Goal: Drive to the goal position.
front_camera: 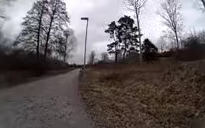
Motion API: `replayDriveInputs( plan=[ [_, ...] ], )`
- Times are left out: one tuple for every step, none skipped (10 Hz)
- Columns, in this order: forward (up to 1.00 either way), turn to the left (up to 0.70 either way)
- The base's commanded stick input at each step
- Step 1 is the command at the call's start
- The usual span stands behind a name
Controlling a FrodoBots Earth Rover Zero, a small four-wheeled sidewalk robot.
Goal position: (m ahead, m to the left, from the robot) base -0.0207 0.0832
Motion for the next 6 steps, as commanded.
replayDriveInputs(
  plan=[
    [0.0,0.1],
    [0.0,0.0],
    [0.0,0.0],
    [0.0,0.0],
    [0.0,0.0],
    [0.0,0.0]
  ],
)
